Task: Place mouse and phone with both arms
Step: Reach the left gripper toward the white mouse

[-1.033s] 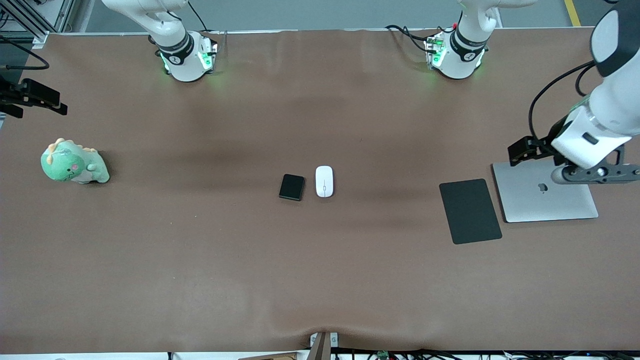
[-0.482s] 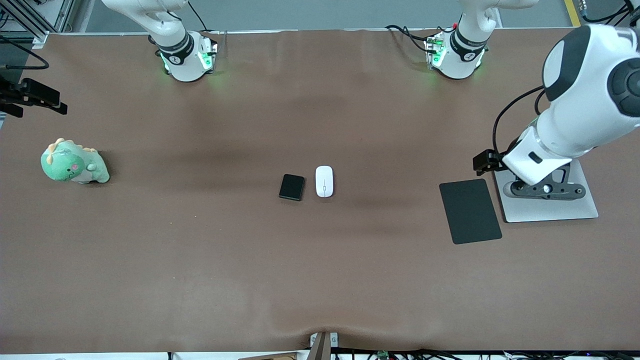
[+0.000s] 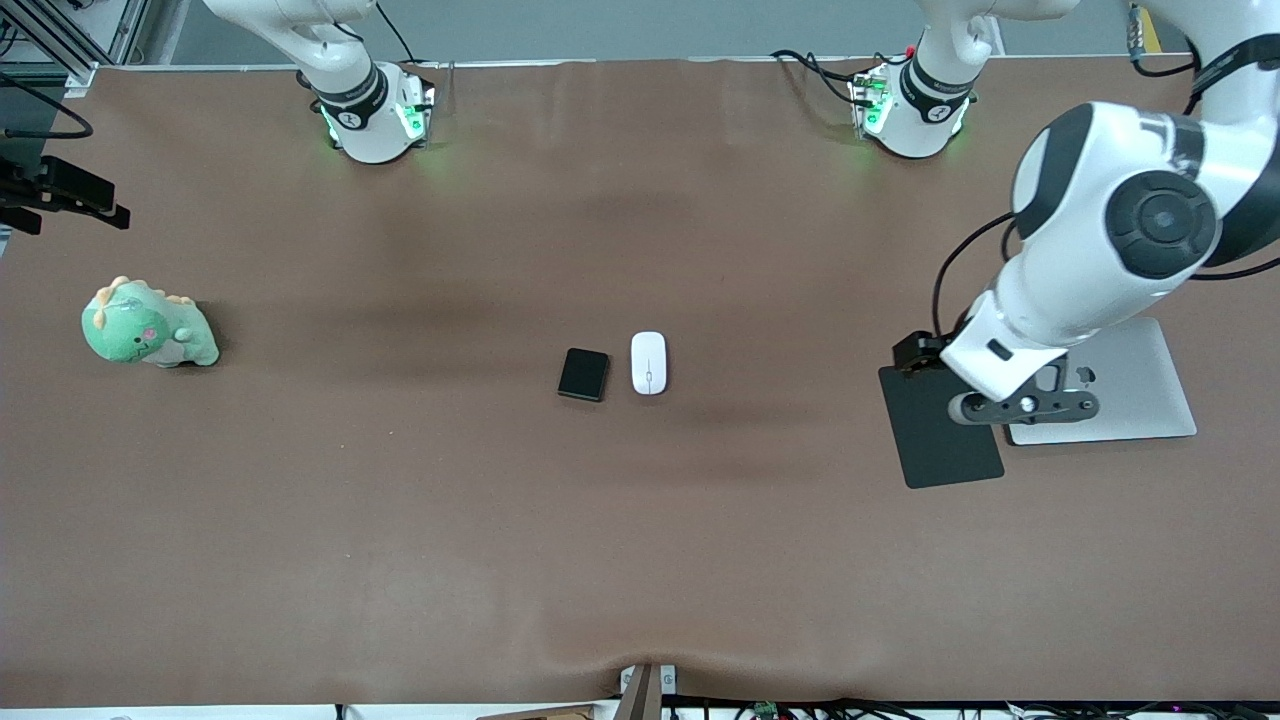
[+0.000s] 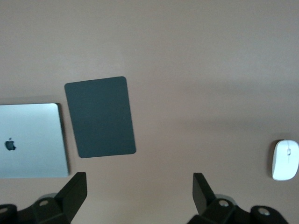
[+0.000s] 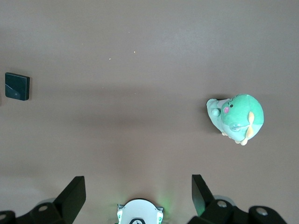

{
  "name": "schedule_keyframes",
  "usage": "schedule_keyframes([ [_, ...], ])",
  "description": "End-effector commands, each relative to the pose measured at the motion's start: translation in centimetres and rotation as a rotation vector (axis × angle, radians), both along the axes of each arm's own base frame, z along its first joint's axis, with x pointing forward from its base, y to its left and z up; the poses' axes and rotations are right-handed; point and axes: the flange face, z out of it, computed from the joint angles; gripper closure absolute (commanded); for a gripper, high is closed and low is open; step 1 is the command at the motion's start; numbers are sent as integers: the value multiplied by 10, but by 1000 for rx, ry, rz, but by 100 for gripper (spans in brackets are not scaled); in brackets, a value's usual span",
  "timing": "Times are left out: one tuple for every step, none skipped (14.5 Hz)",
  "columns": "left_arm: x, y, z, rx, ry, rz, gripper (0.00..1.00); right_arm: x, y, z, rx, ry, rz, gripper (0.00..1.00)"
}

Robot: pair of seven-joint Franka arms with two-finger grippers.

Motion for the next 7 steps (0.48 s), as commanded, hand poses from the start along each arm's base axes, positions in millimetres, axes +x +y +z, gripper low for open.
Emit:
schedule_keyframes([
  [7,-32,-21,-11,-13,47,0,-6,-4,7,3,-7,1,0],
  [7,-45,-31,-13,-15,62,0,-6,-4,6,3,-4,1,0],
  [6,-57,-39,-16,-17,72,0,-6,-7,5,2,-2,-6,0],
  [5,-66,-49,-16,-15,79,0,-3,-10,3,0,-2,-9,0],
  [5,-74,-57,-17,-13,81,0,0,-10,3,-2,-3,-10,0],
  [5,-83,-68,-17,-10,81,0,2,-10,5,0,-10,-10,0],
  [3,-94,-76,-20,-12,77,0,3,-6,7,-4,-14,-4,0],
])
